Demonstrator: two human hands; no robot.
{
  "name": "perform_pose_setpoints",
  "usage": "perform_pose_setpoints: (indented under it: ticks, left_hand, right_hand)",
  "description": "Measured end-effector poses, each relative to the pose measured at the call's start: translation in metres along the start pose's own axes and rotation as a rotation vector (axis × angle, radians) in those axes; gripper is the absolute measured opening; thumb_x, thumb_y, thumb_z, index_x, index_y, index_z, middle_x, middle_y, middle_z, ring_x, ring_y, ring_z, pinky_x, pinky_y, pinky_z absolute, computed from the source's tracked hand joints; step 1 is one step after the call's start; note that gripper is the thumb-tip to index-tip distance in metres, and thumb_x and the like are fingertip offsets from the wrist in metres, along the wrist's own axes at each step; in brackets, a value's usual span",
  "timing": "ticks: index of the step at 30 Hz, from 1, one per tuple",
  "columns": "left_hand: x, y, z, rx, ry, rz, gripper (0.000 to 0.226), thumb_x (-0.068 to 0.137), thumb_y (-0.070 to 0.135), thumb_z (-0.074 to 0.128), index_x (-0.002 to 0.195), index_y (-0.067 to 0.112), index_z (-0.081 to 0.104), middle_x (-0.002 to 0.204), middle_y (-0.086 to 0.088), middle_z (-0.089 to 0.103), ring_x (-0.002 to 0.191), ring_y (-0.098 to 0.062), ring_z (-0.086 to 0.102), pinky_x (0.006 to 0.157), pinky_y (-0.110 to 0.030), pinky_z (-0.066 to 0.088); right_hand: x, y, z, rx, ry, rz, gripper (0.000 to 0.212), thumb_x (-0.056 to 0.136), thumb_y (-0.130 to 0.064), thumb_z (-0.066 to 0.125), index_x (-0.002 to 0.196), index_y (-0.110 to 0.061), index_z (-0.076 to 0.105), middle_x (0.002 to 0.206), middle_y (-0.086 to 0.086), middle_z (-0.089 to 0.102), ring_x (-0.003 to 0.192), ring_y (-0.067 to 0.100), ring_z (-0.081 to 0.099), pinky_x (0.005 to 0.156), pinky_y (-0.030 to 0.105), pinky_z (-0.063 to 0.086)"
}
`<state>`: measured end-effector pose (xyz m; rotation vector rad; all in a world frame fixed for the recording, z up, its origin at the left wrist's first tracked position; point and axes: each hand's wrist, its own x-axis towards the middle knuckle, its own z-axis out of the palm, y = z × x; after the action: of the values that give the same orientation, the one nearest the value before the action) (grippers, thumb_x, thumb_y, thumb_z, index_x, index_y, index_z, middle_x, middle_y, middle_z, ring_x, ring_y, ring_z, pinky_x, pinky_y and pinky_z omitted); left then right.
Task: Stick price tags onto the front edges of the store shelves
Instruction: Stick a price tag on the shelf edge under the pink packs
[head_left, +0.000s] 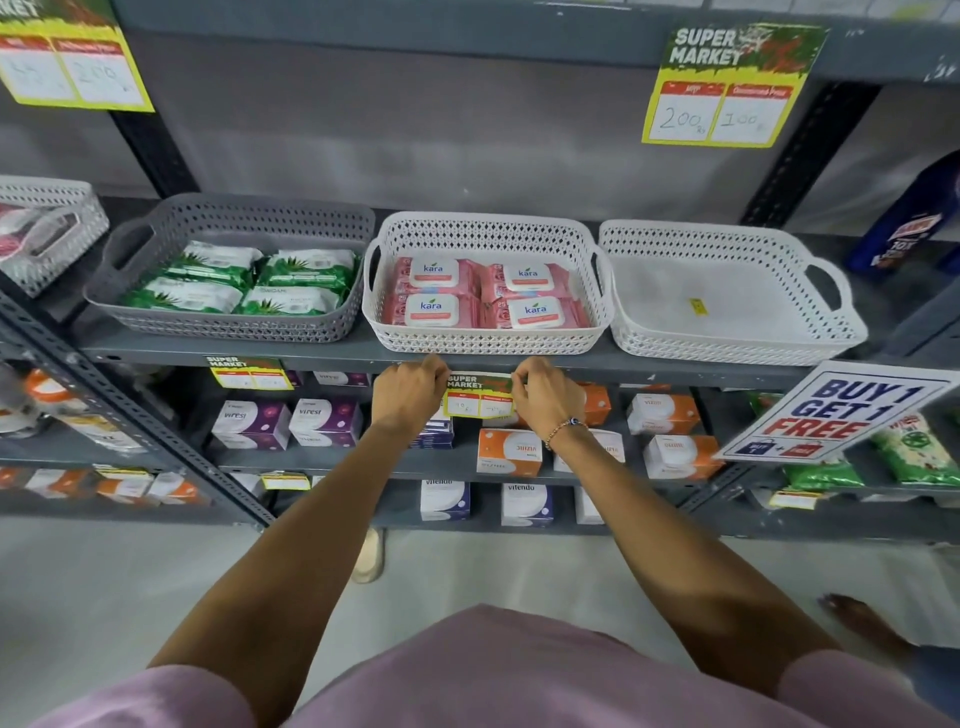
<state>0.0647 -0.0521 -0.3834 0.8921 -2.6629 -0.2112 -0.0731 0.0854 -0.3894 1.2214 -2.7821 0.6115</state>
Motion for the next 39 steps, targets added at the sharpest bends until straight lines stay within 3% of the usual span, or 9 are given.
perform_pose_setpoints:
  ticks: [6,10,16,24,29,33,39]
  left_hand:
    - [0.004,0.0,0.003,0.046,0.018,0.006,0.021,0.095,0.03,0.049,0.089,0.012,0.06,0.06,-0.012,0.066,0.057,-0.033,0.062,0.057,-0.03,0.036]
    - [0.005,0.002,0.005,0.097,0.033,0.024,0.02,0.094,0.023,0.048,0.087,0.009,0.061,0.051,-0.01,0.064,0.045,-0.028,0.058,0.073,-0.033,0.042]
    - [0.007,0.0,0.011,0.128,0.014,0.024,0.023,0.095,0.026,0.045,0.09,0.011,0.061,0.058,-0.01,0.067,0.052,-0.028,0.062,0.082,-0.034,0.04]
    - [0.009,-0.003,0.012,0.073,0.098,0.057,0.021,0.093,0.025,0.051,0.088,0.018,0.07,0.089,-0.001,0.068,0.069,-0.024,0.064,0.079,-0.036,0.035]
    - [0.01,-0.005,0.016,0.085,0.1,0.055,0.023,0.095,0.027,0.048,0.088,0.015,0.067,0.088,-0.002,0.065,0.074,-0.021,0.061,0.077,-0.036,0.034]
    - [0.011,-0.003,0.019,0.093,0.093,0.05,0.024,0.094,0.027,0.046,0.085,0.017,0.066,0.086,0.0,0.064,0.072,-0.019,0.06,0.076,-0.034,0.033]
    - [0.012,-0.004,0.016,0.096,0.098,0.053,0.021,0.091,0.025,0.05,0.081,0.016,0.067,0.082,0.0,0.065,0.069,-0.019,0.061,0.076,-0.035,0.036]
  right_hand:
    - [0.002,0.001,0.003,0.006,0.0,0.002,0.017,0.095,-0.024,0.045,0.095,-0.009,0.054,0.078,0.014,0.069,0.071,0.034,0.064,0.053,0.028,0.033]
    - [0.006,0.002,0.005,-0.009,-0.006,-0.004,0.015,0.095,-0.023,0.046,0.093,-0.012,0.054,0.074,0.011,0.068,0.067,0.032,0.063,0.05,0.026,0.031]
    - [0.011,0.009,0.008,-0.038,-0.029,-0.034,0.015,0.095,-0.027,0.047,0.091,-0.014,0.054,0.072,0.009,0.067,0.064,0.031,0.062,0.05,0.027,0.034]
    - [0.012,0.009,0.01,-0.045,-0.019,-0.025,0.012,0.094,-0.023,0.048,0.089,-0.014,0.054,0.068,0.008,0.065,0.059,0.028,0.058,0.048,0.026,0.033]
    - [0.011,0.01,0.012,-0.05,-0.001,-0.028,0.012,0.093,-0.024,0.05,0.087,-0.014,0.055,0.064,0.006,0.063,0.054,0.025,0.053,0.042,0.02,0.022]
    - [0.011,0.012,0.015,-0.056,0.007,-0.036,0.013,0.093,-0.025,0.049,0.089,-0.014,0.055,0.066,0.008,0.065,0.057,0.028,0.06,0.048,0.023,0.031]
    - [0.013,0.009,0.016,-0.062,0.01,-0.029,0.014,0.093,-0.027,0.049,0.089,-0.014,0.054,0.066,0.007,0.066,0.06,0.028,0.062,0.048,0.023,0.029]
